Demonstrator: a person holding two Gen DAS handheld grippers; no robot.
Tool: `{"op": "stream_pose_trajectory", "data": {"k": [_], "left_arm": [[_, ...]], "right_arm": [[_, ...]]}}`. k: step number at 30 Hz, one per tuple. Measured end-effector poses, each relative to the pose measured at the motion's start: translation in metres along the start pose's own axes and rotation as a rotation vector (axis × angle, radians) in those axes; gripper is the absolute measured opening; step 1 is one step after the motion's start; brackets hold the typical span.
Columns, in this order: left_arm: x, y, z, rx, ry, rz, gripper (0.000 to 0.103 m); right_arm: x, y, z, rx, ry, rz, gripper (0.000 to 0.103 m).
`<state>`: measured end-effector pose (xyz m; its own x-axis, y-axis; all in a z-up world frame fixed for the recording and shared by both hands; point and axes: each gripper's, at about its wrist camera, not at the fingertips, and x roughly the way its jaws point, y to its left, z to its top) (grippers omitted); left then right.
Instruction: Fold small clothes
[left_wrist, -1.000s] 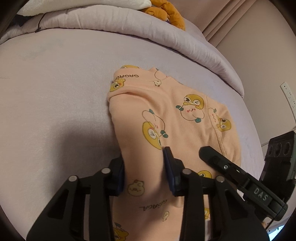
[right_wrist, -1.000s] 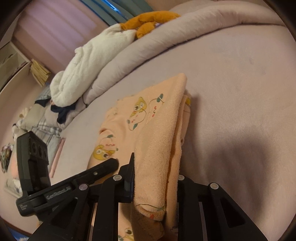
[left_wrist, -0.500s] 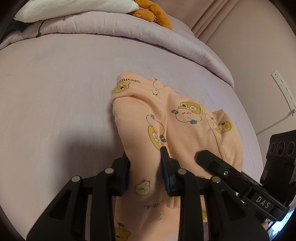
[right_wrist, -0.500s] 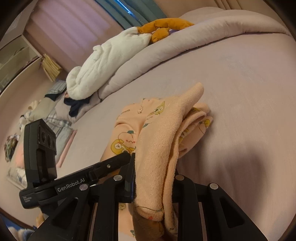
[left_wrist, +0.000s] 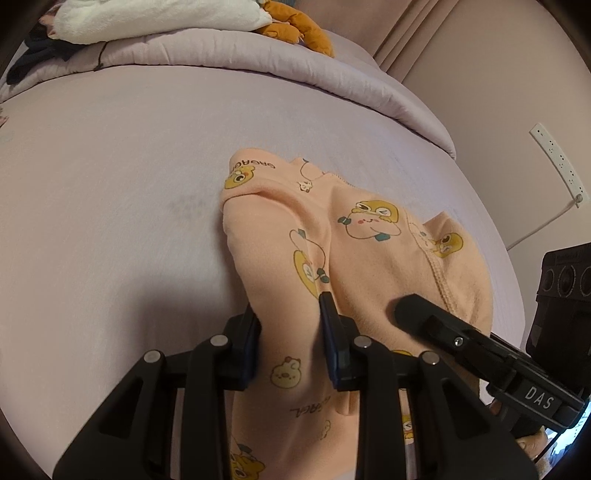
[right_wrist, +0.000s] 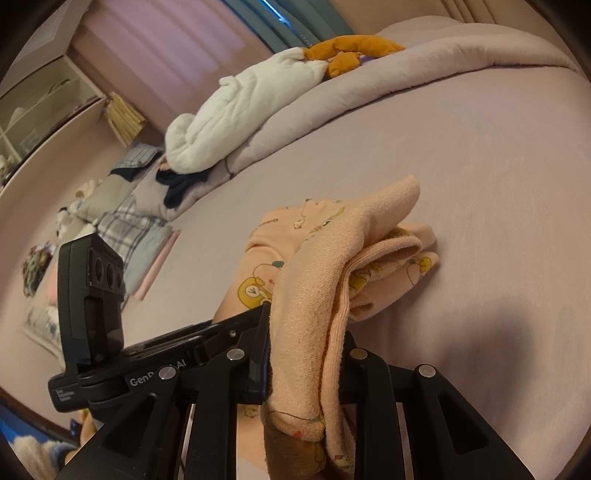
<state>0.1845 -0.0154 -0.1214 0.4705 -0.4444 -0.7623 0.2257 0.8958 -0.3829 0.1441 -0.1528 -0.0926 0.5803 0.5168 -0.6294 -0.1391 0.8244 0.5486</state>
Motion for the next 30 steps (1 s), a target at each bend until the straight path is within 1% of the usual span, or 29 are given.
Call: {"op": "stream_pose_trajectory", "data": {"k": [7, 15, 30], "left_arm": [[-0.017, -0.001, -0.015, 0.003, -0.030, 0.007, 0.028], [-0.032, 0.004, -0.026, -0.022, -0.050, 0.011, 0.028], [-0.075, 0.023, -0.053, -0.069, -0.107, 0.057, 0.028]], "right_arm": [[-0.008, 0.012, -0.014, -0.019, 0.001, 0.028, 0.024], [-0.012, 0.028, -0.025, -0.051, 0.012, 0.046, 0.024], [-0.010, 0.064, -0.041, -0.141, 0.046, 0.096, 0.024]]}}
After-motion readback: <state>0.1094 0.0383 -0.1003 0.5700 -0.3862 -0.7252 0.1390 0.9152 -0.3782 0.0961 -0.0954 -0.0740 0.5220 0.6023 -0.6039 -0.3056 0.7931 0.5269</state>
